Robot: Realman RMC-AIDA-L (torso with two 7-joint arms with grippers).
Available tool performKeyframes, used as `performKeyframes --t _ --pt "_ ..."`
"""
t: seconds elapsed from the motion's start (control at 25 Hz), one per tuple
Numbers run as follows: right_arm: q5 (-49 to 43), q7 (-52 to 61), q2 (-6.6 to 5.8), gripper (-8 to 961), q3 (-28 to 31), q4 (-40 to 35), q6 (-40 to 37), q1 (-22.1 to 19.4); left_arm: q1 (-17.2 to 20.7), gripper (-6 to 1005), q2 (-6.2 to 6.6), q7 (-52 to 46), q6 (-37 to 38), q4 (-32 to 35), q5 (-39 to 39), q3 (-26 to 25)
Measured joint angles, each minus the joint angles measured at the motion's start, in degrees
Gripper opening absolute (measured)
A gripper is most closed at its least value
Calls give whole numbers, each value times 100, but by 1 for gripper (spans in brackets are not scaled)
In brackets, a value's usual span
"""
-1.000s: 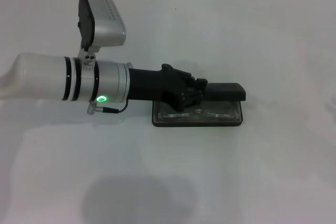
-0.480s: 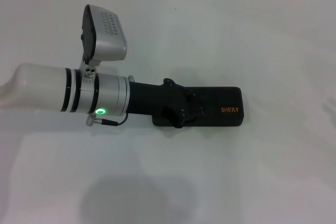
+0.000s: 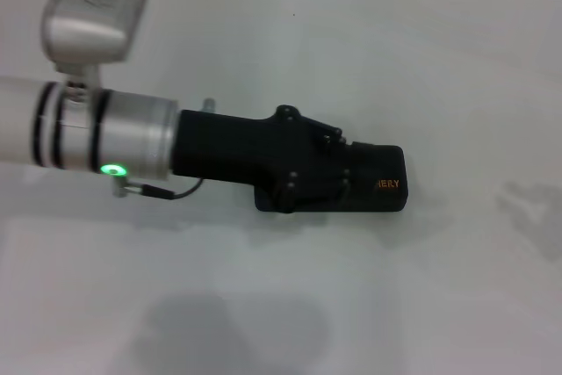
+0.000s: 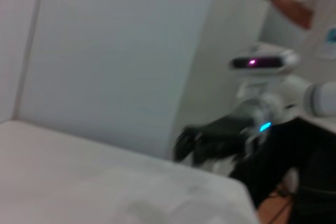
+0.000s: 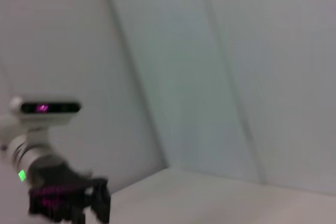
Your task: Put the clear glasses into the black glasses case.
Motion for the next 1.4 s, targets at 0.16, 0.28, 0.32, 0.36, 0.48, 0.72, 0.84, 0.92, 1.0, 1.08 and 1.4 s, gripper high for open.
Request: performKeyframes --t 0.16,0.28,0.32,0.36,0.48,0.72,0.84,0.92,1.0,1.08,1.4 --pt "141 -27 27 251 -720 234 6 282 -5 257 189 -227 828 173 -2 -414" --pt "200 -47 48 312 -1168 457 51 583 48 267 225 -138 1164 177 -10 -888" --pt "203 -73 59 333 -1306 543 66 711 72 271 229 -88 1281 177 -11 -1073" --pt "203 -103 67 353 -1386 606 74 775 91 276 234 -49 1375 173 -12 -1235" --pt "214 -258 102 428 -1618 936 87 1098 139 324 271 6 1743 123 -17 -1608" --pt "516 -368 122 592 -1977 1370 9 1500 289 502 393 25 1880 99 -57 -1663" --pt "1000 -402 128 586 -2496 1369 24 1541 363 642 506 41 1894 -84 -57 -1668" --pt "1262 -409 128 589 -2781 1335 55 1544 420 643 558 95 1897 -146 -59 -1672" --pt "1498 -411 123 591 -3065 1298 87 1587 484 645 585 188 1898 -166 -46 -1674" --pt "1524 -412 120 606 -3129 1296 91 1629 532 646 583 271 1900 -167 -32 -1671" --pt "1525 -463 122 664 -3563 1270 280 1760 687 650 579 572 1907 -167 -13 -1662"
